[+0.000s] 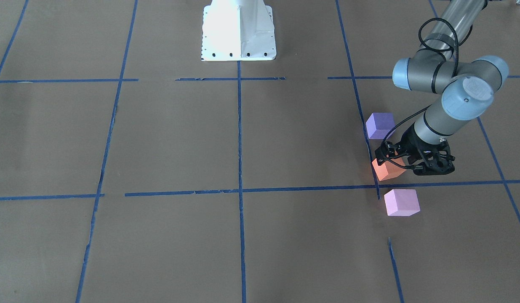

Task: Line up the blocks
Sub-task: 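Carry the orange cube with the left gripper between the pink and purple cubes, then open the left gripper and lift it away from the orange cube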

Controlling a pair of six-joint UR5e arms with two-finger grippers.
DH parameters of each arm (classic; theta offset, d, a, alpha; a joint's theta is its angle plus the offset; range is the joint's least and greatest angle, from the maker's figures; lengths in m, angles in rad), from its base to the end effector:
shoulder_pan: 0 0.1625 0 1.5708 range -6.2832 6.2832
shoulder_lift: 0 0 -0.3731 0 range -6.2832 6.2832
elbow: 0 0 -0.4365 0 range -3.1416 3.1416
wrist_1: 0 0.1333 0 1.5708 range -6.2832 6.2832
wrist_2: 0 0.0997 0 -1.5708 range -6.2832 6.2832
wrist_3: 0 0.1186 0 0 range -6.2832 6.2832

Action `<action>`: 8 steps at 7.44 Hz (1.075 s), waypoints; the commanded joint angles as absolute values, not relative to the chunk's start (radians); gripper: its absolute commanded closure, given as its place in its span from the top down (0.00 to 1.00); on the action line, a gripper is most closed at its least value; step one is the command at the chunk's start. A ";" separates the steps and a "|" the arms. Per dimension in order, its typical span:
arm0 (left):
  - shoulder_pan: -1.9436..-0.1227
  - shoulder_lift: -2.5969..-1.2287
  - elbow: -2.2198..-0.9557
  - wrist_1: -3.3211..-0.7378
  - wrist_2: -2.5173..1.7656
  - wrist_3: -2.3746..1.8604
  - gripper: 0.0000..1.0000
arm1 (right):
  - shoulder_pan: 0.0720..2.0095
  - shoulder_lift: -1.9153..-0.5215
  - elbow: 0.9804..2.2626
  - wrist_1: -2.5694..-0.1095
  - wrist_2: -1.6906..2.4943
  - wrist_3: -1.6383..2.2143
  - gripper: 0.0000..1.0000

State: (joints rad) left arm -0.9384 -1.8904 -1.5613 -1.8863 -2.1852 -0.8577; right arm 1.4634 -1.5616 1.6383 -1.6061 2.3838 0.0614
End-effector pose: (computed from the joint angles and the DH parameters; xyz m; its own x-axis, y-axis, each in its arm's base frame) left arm 0.3439 -0.5792 0.4037 0.6630 -0.0004 -0.7486 0.0341 0.9990 0.0297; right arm -0.0112 -0.5436 0.5795 0.6854 -0.0424 0.7269 0.0652 0.9979 -0.0032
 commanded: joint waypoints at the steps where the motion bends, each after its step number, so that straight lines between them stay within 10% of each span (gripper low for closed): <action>1: -1.041 -1.841 -1.621 -1.870 -2.233 -0.745 1.00 | 1.463 -1.562 1.638 -1.606 2.384 0.061 1.00; 8: -1.583 -1.608 -1.608 -1.655 -2.236 0.035 1.00 | 1.463 -1.562 1.638 -1.606 2.384 0.061 1.00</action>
